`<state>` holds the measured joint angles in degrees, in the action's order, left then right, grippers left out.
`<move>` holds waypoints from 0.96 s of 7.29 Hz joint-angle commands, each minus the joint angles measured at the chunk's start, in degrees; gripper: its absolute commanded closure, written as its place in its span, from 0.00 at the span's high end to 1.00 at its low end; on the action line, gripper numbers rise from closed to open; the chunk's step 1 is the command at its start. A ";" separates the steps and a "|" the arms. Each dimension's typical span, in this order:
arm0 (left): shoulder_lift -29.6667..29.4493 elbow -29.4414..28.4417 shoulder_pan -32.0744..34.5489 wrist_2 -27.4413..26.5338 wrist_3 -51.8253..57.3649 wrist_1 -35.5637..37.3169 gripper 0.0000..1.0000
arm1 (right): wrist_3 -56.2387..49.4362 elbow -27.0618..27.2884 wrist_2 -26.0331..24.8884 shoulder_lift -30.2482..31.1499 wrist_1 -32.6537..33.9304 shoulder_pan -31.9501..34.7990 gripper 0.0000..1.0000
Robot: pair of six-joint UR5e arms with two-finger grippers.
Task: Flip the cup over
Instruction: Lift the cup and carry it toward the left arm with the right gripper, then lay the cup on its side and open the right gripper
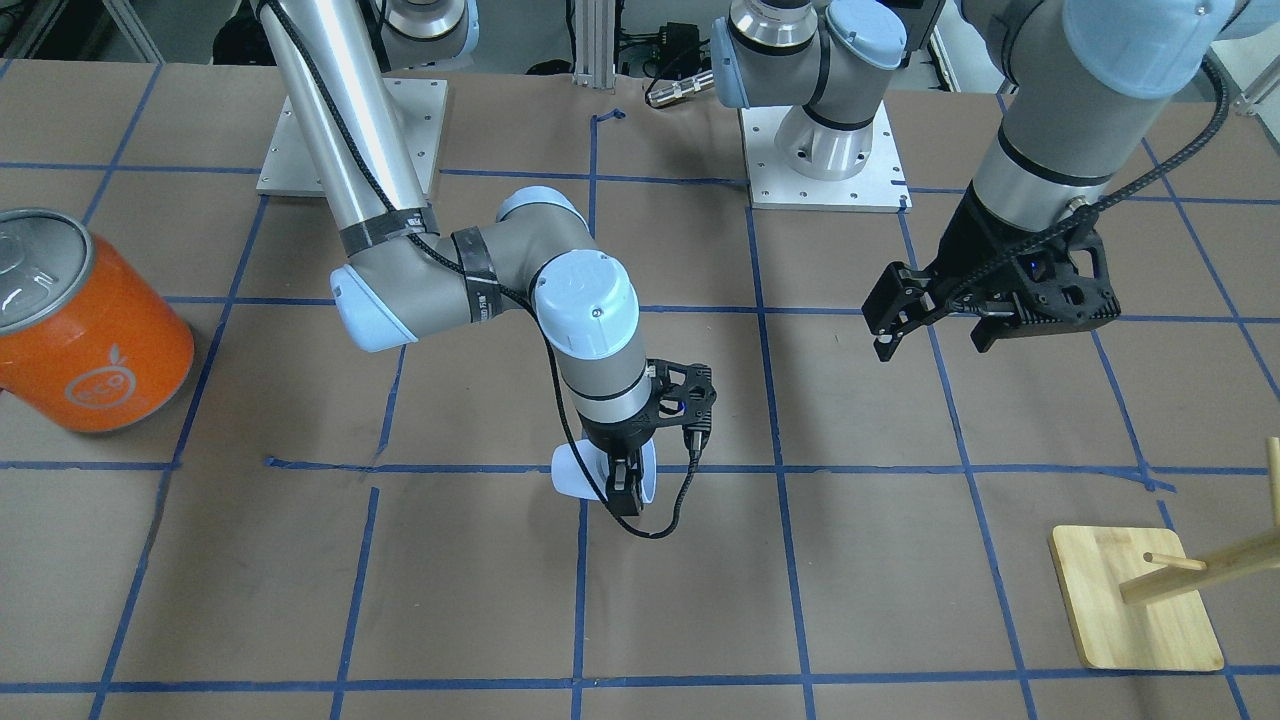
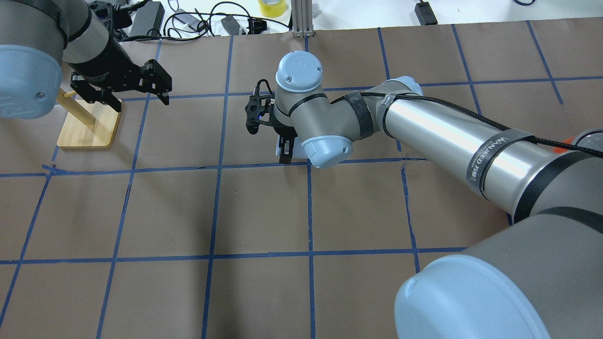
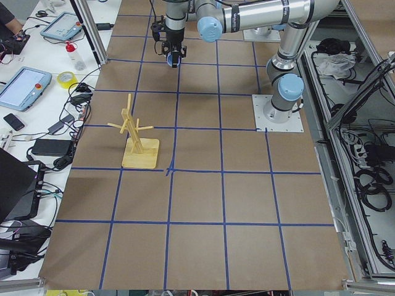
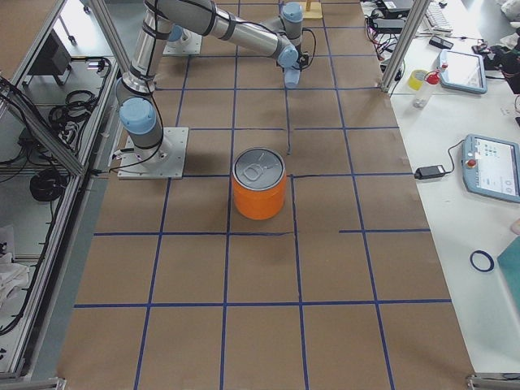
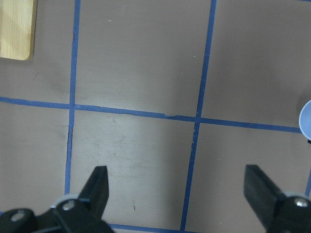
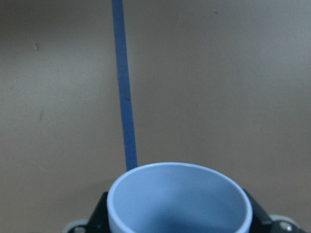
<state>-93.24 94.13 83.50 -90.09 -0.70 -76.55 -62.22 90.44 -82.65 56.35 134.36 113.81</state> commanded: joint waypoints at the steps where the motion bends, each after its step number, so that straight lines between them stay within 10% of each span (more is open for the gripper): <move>1: -0.01 0.09 0.09 0.00 0.00 0.00 1.00 | -0.19 -0.09 -0.23 -1.32 2.65 1.41 0.22; 3: -0.01 0.26 0.00 0.00 0.00 0.00 1.00 | -0.27 0.44 -0.85 -1.24 2.31 1.58 0.45; 4: -0.01 0.35 0.09 0.00 0.00 0.00 1.00 | -0.36 0.79 -0.93 -1.50 2.31 1.59 0.86; 7: -0.19 0.44 0.09 0.00 0.00 0.44 1.00 | 0.69 -0.08 -0.49 -0.37 2.14 1.32 1.00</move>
<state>-93.38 94.58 83.58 -90.09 -0.70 -76.18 -61.91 90.89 -83.09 55.24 136.77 115.26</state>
